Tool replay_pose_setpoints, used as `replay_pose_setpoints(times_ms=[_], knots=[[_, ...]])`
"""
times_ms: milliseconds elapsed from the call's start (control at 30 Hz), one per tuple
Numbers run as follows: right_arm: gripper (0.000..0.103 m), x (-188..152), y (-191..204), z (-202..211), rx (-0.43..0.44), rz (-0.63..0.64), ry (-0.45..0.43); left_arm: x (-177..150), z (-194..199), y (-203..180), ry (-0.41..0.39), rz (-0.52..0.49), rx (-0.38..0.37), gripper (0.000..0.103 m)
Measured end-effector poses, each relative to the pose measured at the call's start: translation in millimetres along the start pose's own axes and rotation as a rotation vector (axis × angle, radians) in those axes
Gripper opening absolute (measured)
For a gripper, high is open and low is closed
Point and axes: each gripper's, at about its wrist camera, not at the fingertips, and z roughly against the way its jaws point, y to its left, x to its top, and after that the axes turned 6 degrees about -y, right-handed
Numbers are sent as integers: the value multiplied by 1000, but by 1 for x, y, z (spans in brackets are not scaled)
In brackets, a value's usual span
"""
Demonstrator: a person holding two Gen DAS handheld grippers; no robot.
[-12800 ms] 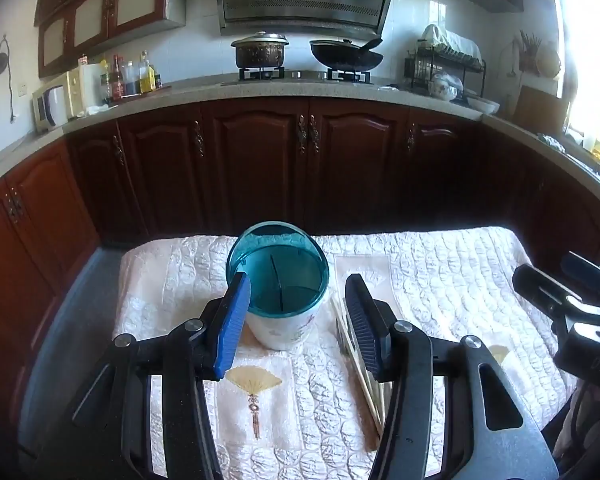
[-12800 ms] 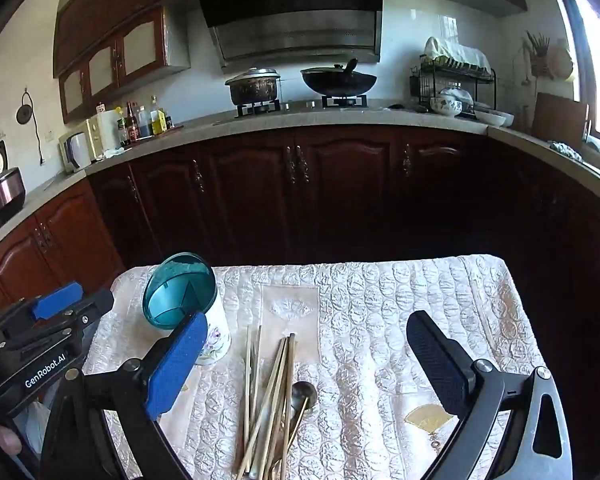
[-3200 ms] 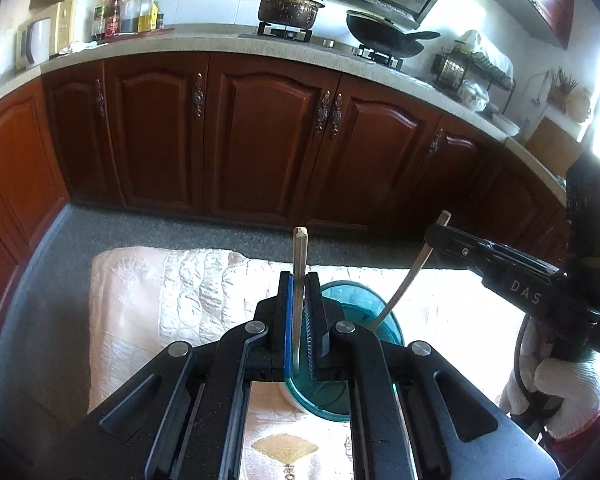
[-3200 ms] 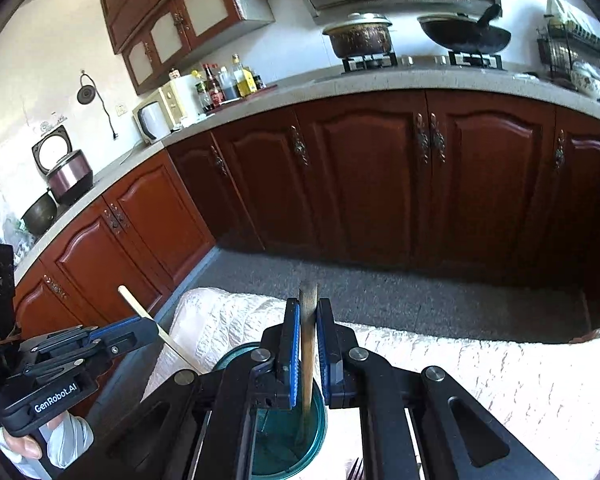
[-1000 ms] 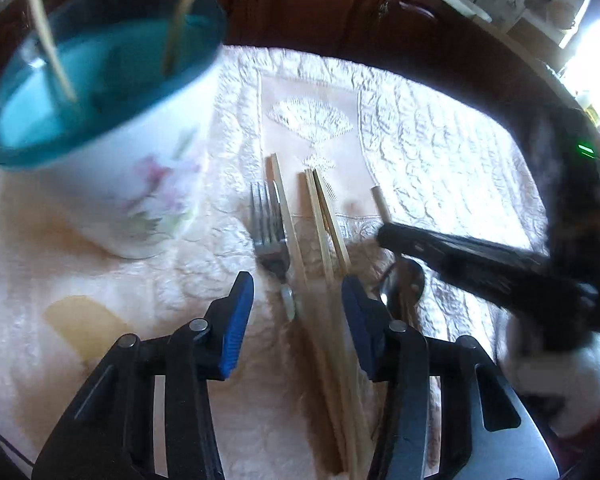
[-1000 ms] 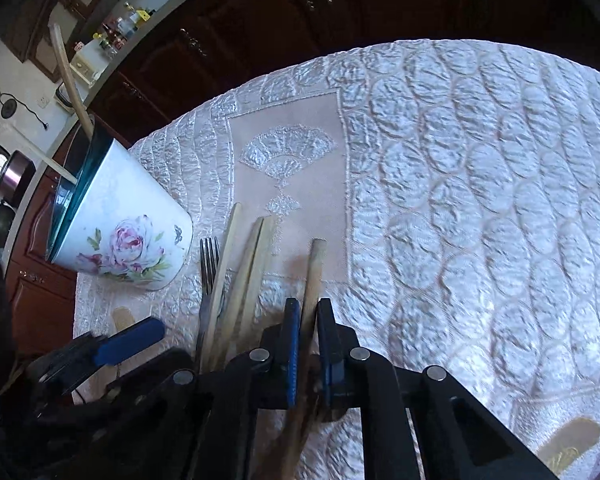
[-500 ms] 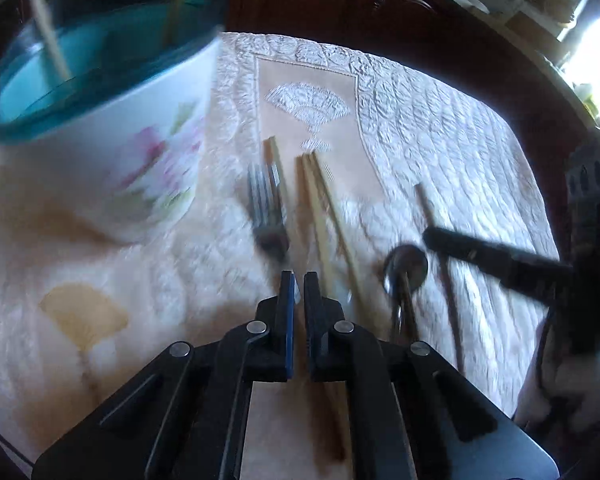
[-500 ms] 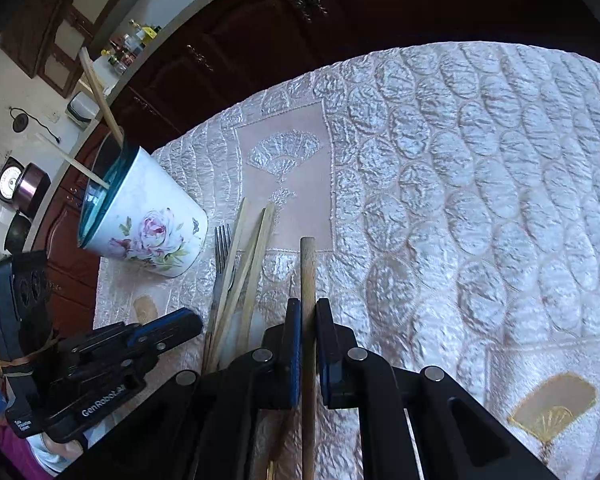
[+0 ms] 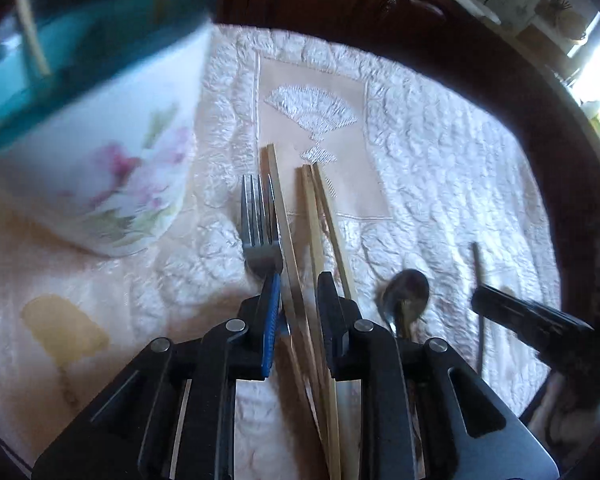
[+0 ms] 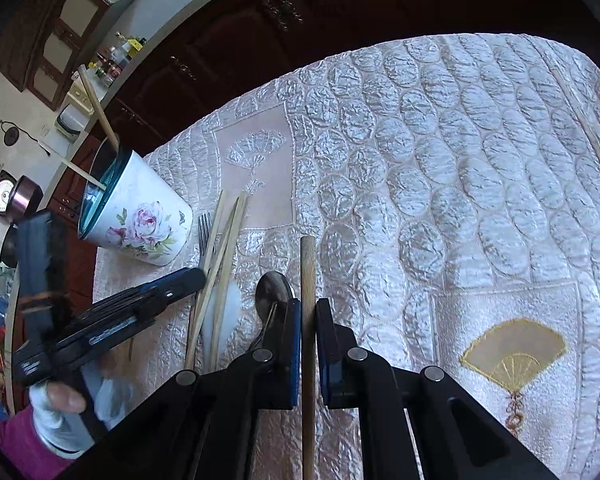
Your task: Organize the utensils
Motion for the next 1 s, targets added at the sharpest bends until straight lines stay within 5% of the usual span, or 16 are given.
replay_pose_setpoints(times_ms=[200, 467, 567, 667, 867, 1000], knots=[[7, -4, -8, 9, 0, -13, -2, -2, 7, 1, -5, -36, -3, 1], [7, -14, -7, 3, 2, -17, 18, -24, 43, 20, 4, -41, -34, 0], [7, -14, -8, -2, -2, -35, 30, -17, 44, 20, -19, -13, -43, 5], [7, -15, -6, -1, 2, -31, 32, -10, 37, 12, -29, -7, -47, 20], [7, -14, -9, 6, -4, -36, 28, 4, -1, -1, 7, -7, 13, 20], [7, -13, -17, 12, -4, -43, 20, 11, -7, -5, -6, -47, 22, 4]])
